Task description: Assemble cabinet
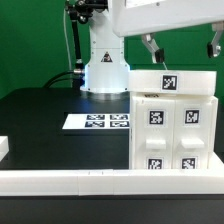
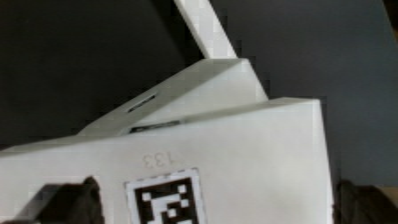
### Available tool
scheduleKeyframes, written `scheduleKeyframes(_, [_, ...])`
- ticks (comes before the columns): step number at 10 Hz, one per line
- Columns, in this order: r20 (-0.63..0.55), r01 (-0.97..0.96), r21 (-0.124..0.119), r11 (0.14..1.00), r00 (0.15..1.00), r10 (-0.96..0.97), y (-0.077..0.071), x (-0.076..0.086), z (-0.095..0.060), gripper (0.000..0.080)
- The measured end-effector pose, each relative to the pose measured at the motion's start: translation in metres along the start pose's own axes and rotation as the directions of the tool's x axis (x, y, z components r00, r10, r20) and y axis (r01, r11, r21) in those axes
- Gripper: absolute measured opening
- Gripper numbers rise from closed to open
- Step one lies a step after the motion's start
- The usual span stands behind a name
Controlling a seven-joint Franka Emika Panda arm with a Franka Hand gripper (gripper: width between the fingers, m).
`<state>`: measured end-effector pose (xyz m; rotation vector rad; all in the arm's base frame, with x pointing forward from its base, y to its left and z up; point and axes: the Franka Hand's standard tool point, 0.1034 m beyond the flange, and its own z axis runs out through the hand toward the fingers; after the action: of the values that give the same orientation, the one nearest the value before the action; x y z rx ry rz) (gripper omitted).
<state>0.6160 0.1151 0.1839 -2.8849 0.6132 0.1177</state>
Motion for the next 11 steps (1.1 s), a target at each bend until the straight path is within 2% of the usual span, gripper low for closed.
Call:
scheduleKeyframes(2, [-0.003,0.193,-0.005,0.981,0.981,-0.193,0.001,0.001,0.000,0.0649])
scheduleKeyframes(3, [-0.014,0.345,-0.022,0.938,0.938,-0.346,0.002,0.002,-0.001,0.0649])
scheduleKeyframes(4, [-0.014,0.486,-0.030,0.873,0.874,-0.486,0.002,0.003,0.000,0.0649])
scheduleKeyframes(5, [-0.014,0.638,-0.058,0.768,0.769,-0.640,0.001,0.005,0.000,0.0649])
scheduleKeyframes(6, [-0.019,0.762,-0.096,0.641,0.642,-0.767,-0.004,0.007,0.000,0.0649])
scheduleKeyframes(7, [-0.017,0.757,-0.092,0.647,0.648,-0.761,-0.002,0.007,0.000,0.0649])
scheduleKeyframes(9, [0.000,0.839,-0.100,0.534,0.537,-0.844,0.002,0.010,0.001,0.0649])
scheduleKeyframes(10, [0.007,0.884,-0.117,0.453,0.457,-0.889,0.002,0.012,0.001,0.0649])
scheduleKeyframes(11, [0.031,0.938,-0.153,0.312,0.320,-0.947,0.003,0.015,0.003,0.0649])
